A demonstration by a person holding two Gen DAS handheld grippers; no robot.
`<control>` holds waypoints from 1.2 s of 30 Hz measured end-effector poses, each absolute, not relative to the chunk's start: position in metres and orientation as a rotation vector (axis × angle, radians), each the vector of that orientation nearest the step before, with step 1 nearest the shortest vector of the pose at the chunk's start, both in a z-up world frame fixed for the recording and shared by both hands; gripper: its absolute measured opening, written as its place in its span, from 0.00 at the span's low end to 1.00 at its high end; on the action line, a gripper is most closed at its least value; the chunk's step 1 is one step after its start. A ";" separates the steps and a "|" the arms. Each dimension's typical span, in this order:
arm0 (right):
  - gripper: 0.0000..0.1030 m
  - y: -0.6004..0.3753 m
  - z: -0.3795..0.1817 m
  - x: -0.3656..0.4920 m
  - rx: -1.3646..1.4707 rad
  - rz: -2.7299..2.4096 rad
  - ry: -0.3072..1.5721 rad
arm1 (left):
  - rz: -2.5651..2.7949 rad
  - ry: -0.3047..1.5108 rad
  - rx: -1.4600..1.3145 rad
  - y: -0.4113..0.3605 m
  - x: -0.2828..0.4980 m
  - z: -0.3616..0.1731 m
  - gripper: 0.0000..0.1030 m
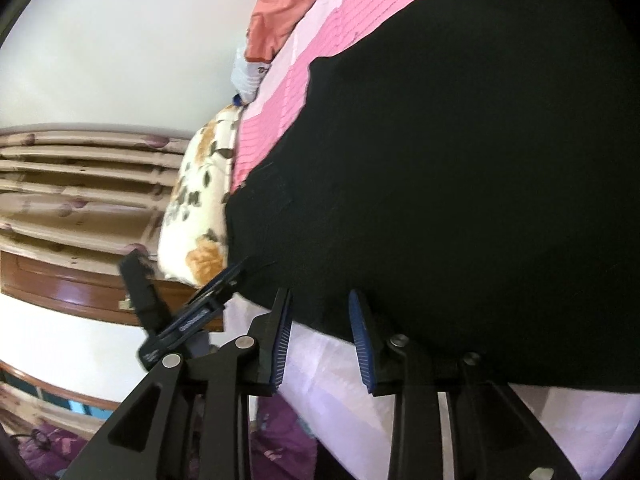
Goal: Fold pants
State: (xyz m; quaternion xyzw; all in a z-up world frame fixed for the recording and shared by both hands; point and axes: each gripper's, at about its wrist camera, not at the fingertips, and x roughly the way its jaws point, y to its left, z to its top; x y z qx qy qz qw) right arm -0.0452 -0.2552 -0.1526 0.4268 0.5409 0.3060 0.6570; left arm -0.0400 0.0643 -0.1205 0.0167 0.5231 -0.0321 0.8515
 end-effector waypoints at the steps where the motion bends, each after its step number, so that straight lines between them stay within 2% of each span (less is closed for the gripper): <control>1: 0.29 -0.260 -0.149 -0.046 0.982 0.691 1.205 | -0.067 1.101 0.037 0.064 -0.040 -0.120 0.88; 12: 0.29 -0.312 -0.147 -0.056 1.049 0.562 1.134 | -0.064 1.099 0.025 0.068 -0.040 -0.119 0.88; 18: 0.30 -0.275 -0.138 -0.054 0.998 0.744 1.192 | -0.066 1.112 0.030 0.067 -0.039 -0.121 0.88; 20: 0.35 -0.264 -0.138 -0.055 1.002 0.790 1.222 | -0.064 1.103 0.024 0.068 -0.039 -0.120 0.88; 24: 0.39 -0.262 -0.157 -0.053 1.123 0.749 1.277 | -0.068 1.108 0.005 0.070 -0.039 -0.121 0.88; 28: 0.39 -0.269 -0.179 -0.055 1.231 0.666 1.324 | -0.069 1.117 0.014 0.069 -0.039 -0.122 0.88; 36: 0.39 -0.267 -0.188 -0.054 1.344 0.504 1.370 | -0.077 1.118 0.008 0.067 -0.040 -0.123 0.88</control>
